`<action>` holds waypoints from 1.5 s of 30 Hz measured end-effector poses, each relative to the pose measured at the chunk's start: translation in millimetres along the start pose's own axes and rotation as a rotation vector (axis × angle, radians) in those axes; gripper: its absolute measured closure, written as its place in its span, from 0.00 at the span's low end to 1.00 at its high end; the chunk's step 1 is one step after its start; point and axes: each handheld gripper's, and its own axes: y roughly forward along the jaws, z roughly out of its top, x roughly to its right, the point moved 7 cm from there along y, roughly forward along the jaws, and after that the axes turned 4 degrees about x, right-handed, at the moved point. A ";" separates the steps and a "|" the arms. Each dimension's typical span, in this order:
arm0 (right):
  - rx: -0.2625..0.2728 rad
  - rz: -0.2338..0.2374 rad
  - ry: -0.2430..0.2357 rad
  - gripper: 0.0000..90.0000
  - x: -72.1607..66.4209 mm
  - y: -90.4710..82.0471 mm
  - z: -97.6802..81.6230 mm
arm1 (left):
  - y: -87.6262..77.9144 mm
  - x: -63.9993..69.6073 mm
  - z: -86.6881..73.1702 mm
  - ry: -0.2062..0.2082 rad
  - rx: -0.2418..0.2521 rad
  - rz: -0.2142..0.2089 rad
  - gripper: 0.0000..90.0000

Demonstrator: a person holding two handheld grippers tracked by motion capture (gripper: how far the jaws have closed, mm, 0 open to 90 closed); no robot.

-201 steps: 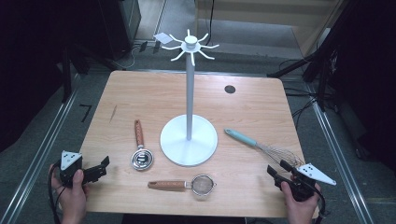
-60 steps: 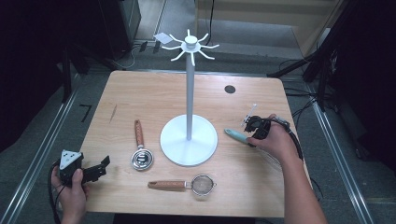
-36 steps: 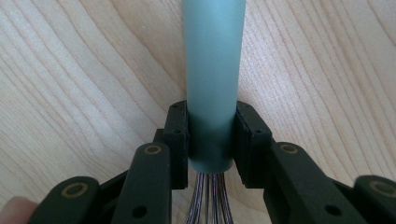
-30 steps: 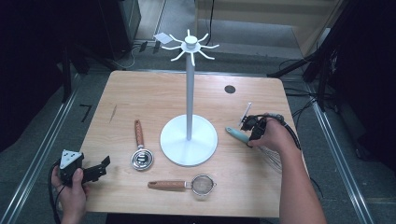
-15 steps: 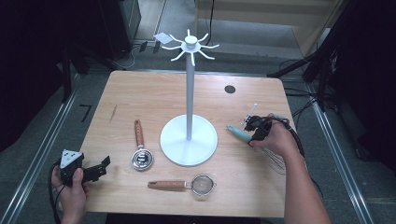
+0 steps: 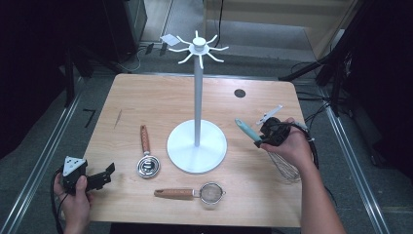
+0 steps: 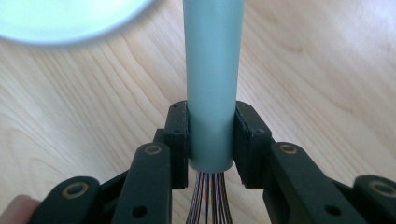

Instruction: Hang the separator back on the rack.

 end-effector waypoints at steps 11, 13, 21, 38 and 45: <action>0.294 0.046 0.051 0.79 -20.2 -33.6 25.9 | 0.0 -0.1 -0.1 0.001 -0.002 0.000 0.00; 0.340 0.048 0.057 0.79 -23.8 -37.7 29.0 | 0.0 0.1 0.0 0.000 0.000 0.000 0.00; 0.540 0.055 0.076 0.79 -43.7 -59.9 43.6 | -0.2 0.1 -0.1 0.005 -0.005 0.001 0.00; 0.815 0.072 0.075 0.79 -82.1 -90.3 80.2 | 0.1 0.0 0.1 -0.001 0.001 0.001 0.00; 0.889 0.074 0.091 0.79 -90.8 -102.4 89.3 | 0.2 0.2 0.0 -0.001 0.000 -0.006 0.00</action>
